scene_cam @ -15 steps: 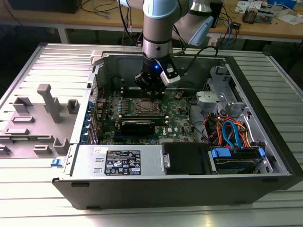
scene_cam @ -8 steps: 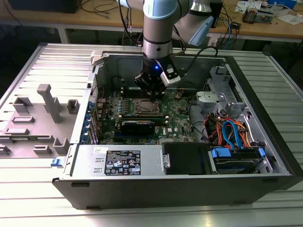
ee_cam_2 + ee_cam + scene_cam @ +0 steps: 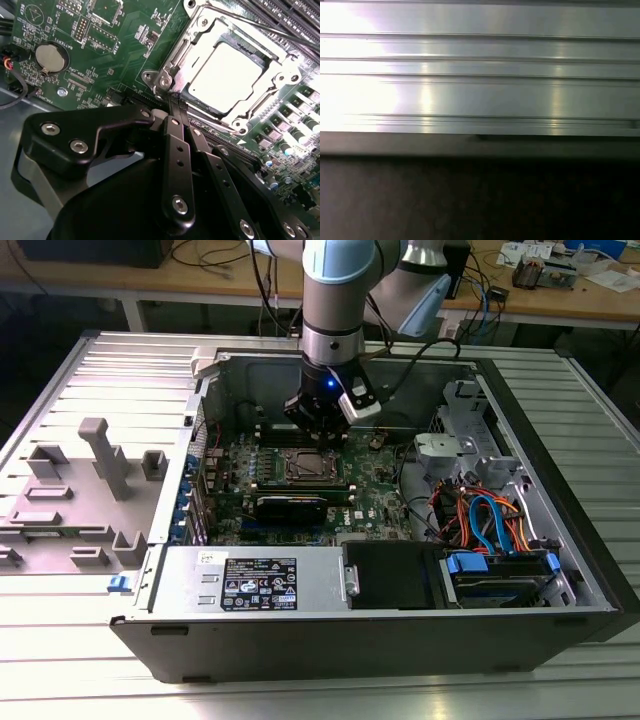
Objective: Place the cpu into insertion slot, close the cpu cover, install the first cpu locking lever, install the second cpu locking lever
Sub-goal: 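Install the first cpu locking lever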
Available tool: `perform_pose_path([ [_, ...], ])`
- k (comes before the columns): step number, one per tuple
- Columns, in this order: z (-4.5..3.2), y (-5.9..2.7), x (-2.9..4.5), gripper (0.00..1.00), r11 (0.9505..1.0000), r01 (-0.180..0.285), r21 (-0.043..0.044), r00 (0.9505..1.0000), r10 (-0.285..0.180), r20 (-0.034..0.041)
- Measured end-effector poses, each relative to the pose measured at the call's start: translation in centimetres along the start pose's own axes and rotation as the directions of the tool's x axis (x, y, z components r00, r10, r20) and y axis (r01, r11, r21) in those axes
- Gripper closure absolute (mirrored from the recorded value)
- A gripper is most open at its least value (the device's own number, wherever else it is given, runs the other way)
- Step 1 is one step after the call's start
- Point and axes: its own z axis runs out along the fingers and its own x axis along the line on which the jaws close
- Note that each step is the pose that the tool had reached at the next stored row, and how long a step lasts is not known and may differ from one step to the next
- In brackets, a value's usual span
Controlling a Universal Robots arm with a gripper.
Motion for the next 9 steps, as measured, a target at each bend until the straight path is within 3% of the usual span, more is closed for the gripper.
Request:
perform_pose_path([
  [9,-0.57,-0.18,0.00,0.89,1.0000,0.000,-0.0029,1.0000,0.000,-0.0003],
])
